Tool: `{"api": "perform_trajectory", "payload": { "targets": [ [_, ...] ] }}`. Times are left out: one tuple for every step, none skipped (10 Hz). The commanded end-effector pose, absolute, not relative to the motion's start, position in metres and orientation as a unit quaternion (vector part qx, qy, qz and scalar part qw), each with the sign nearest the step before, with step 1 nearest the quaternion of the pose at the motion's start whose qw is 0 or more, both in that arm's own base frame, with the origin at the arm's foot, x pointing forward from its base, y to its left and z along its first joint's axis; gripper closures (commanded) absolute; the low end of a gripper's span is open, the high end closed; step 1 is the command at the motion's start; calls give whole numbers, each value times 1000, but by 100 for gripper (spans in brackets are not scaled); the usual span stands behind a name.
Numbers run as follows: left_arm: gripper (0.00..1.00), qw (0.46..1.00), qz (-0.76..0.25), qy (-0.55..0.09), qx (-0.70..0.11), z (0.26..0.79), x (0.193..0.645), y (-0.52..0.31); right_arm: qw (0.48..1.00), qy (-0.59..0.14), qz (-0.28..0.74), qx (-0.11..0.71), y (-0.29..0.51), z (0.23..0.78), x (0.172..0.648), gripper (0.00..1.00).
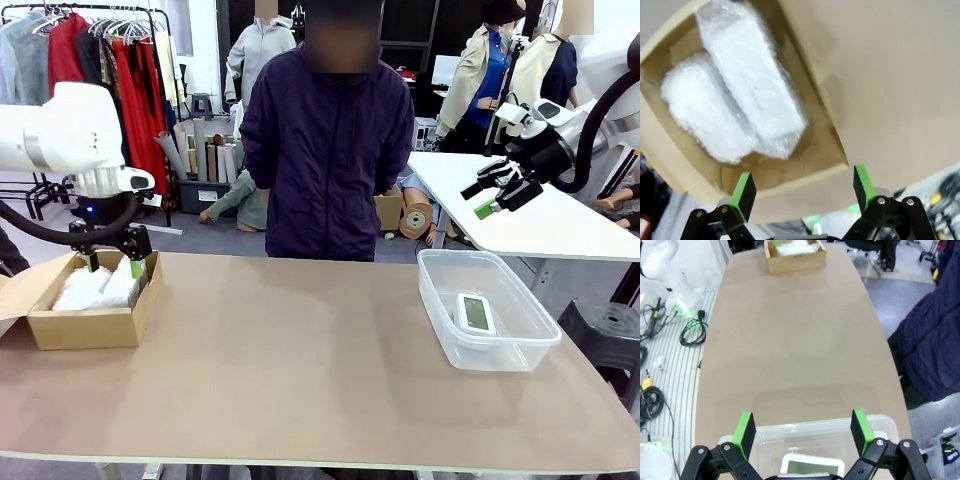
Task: Separate and place wrapped and unwrapped clocks.
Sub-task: If the picked Digital clock is wrapped, place it in the Package Box ; if not, place it in the Organizing box.
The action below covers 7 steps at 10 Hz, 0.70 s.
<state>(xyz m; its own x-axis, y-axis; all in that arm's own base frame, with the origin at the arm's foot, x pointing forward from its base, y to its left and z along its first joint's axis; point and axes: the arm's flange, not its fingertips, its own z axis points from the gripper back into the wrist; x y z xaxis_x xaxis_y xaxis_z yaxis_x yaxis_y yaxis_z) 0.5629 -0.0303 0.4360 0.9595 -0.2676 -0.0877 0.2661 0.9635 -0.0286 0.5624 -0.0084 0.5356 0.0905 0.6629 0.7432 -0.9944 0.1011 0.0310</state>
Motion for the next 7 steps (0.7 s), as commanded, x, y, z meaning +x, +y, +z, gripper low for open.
{"api": "perform_trajectory", "payload": {
  "targets": [
    [0,966,-253,60,-7,469,554,-23,679,-293,616,271,-8,534,559,0],
    [0,953,-298,58,-24,484,547,-23,679,-293,616,271,-8,534,559,0],
    [0,947,-318,41,-25,499,540,-24,679,-293,616,271,-8,534,559,0],
    [0,931,-364,7,-34,511,533,-27,679,-293,616,271,-8,534,559,0],
    [0,914,-402,-29,-44,521,524,-28,679,-293,616,271,-8,534,559,0],
    [0,893,-442,-58,-56,529,516,-29,679,-293,616,271,-8,534,559,0],
    [0,880,-467,-68,-49,532,510,-30,679,-293,616,271,-8,534,559,0]
  ]
}}
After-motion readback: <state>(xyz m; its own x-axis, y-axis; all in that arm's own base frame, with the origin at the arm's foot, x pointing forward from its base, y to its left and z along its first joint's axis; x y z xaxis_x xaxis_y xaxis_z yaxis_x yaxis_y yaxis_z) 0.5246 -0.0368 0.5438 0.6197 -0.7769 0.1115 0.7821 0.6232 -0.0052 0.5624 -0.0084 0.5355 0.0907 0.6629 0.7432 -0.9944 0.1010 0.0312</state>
